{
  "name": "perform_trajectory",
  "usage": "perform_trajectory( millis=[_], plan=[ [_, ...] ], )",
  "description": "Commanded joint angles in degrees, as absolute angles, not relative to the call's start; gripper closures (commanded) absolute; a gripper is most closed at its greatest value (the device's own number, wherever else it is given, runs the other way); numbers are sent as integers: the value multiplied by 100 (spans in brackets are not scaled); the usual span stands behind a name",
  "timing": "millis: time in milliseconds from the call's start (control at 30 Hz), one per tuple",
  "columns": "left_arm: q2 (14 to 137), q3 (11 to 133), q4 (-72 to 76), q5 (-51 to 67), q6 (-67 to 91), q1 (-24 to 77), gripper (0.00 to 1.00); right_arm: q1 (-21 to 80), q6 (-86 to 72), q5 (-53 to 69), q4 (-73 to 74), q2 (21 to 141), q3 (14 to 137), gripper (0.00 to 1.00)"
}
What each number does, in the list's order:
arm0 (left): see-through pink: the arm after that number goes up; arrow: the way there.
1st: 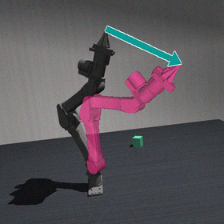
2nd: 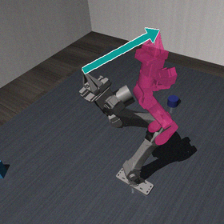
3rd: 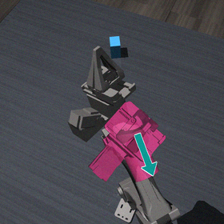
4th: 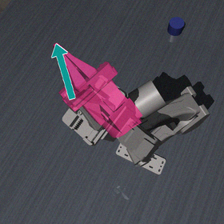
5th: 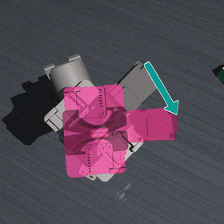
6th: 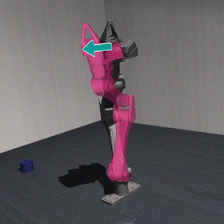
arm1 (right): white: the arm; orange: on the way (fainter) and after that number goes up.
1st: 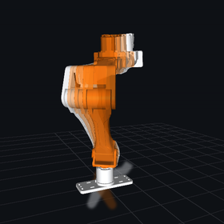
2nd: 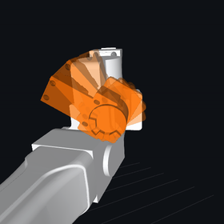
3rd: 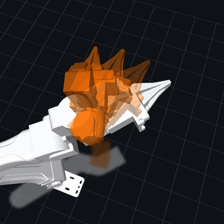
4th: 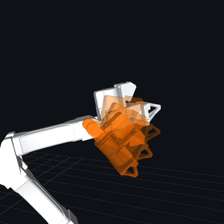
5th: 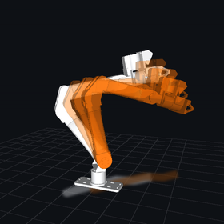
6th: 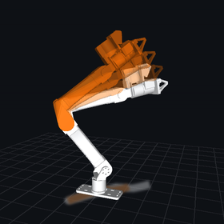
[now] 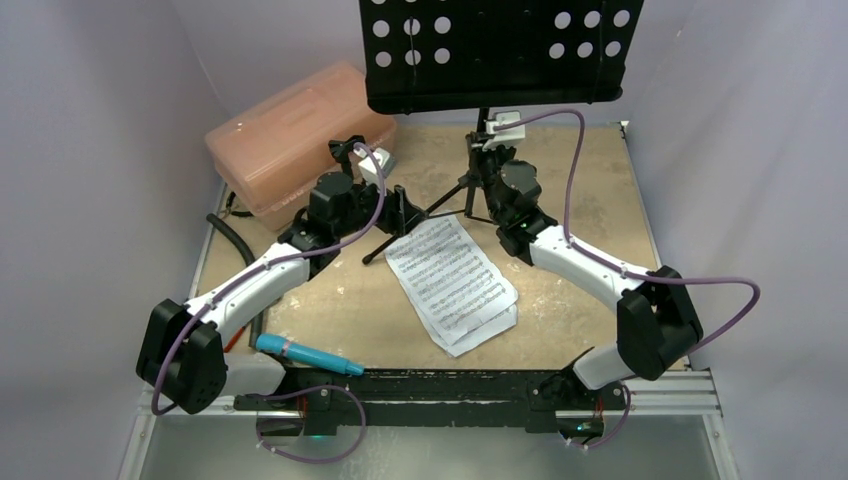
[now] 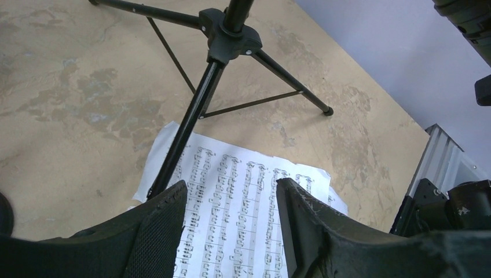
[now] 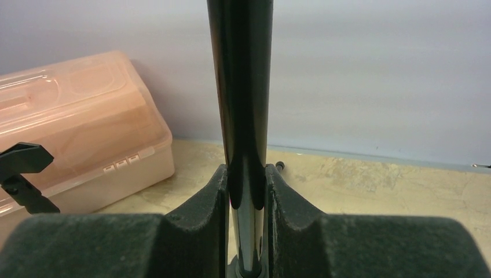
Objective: Set up the instrument practice props
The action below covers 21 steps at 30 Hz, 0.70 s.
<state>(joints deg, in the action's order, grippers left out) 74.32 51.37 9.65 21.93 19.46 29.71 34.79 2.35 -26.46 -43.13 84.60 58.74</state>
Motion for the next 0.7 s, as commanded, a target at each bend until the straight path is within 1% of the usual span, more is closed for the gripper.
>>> perform_trajectory(
  millis=[0,100,133,167,267,333,400,533,667],
  plan=[
    [7458,5271,907,2020,1656,3157,44,3551,-175,-2663,-4896,8072,5932,78],
    [7454,5233,875,1943,1584,3269,44,3552,-96,-2345,-4895,7858,5747,52],
    [7441,5210,878,1860,1589,3303,44,3551,-91,-2278,-4884,7786,5680,46],
    [7420,5181,879,1788,1603,3342,44,3552,-104,-2211,-4845,7714,5602,41],
    [7320,5057,890,1597,1630,3433,44,3551,-185,-2059,-4590,7471,5423,30],
    [7192,4938,914,1475,1678,3470,44,3551,-255,-2015,-4309,7277,5332,24],
    [7022,4752,966,1371,1733,3469,43,3551,-375,-1994,-3996,7032,5215,21],
    [6581,4350,872,1083,1792,3476,42,3549,-711,-1892,-3151,6429,4941,19],
    [6200,4082,470,781,1908,3472,41,3556,-1132,-1843,-2259,5687,4563,18]
  ],
)
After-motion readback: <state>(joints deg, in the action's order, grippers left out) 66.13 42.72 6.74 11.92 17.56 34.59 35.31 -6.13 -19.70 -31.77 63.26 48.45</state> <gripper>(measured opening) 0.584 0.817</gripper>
